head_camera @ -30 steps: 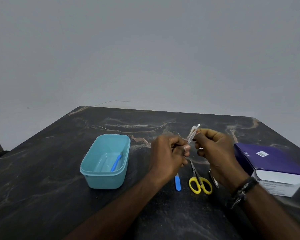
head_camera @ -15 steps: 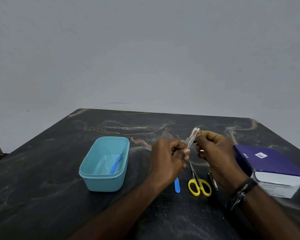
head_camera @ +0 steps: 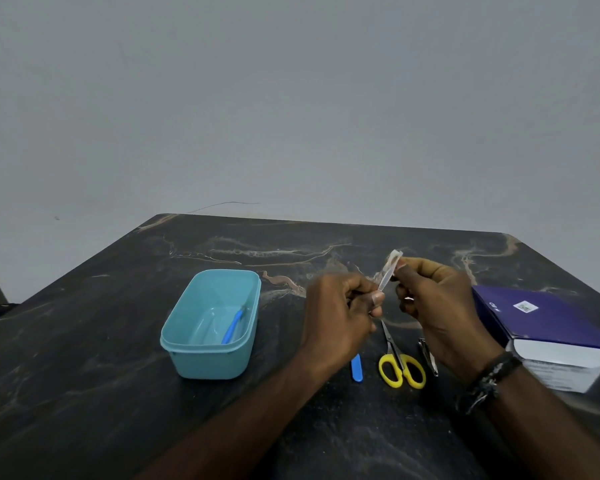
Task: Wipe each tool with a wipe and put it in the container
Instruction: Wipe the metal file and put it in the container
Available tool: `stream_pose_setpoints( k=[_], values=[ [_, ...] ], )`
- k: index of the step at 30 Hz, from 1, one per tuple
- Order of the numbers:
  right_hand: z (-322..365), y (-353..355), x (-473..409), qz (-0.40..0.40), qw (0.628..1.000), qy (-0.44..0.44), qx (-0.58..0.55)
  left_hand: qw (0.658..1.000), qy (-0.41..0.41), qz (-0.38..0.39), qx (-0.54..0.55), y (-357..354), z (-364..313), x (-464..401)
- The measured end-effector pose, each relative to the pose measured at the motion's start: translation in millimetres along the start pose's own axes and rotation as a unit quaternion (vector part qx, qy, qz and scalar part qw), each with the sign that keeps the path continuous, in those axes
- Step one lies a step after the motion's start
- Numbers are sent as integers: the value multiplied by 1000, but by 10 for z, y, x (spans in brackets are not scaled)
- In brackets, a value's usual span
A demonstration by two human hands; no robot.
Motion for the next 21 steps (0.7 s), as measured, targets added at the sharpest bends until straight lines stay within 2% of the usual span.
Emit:
stream_pose_setpoints(
  k=[3, 5, 13, 18, 21],
  values=[
    [-67, -125, 44, 58, 998, -16, 27, 1000, 5, -29, -3, 73, 38, -34],
    [-77, -153, 62, 69, 997, -20, 32, 999, 6, -37, -6, 98, 54, -51],
    [-21, 5, 14, -24, 1000, -9, -8, 1000, 10, 10, -1, -17, 20, -3],
    [-96, -134, 65, 52, 998, -31, 22, 999, 13, -32, -14, 62, 75, -39],
    [-95, -146, 76, 60, 997, -28, 34, 999, 15, -38, -15, 78, 92, -51]
  ],
)
Point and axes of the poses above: each hand's wrist, its own x-axis away from the middle knuckle, its own y-axis out of the back of the hand, z = x × y, the point moved 7 cm from there along -x, towards the middle knuckle, and after that the axes turned 5 degrees about -z, right-handed, at the moved point
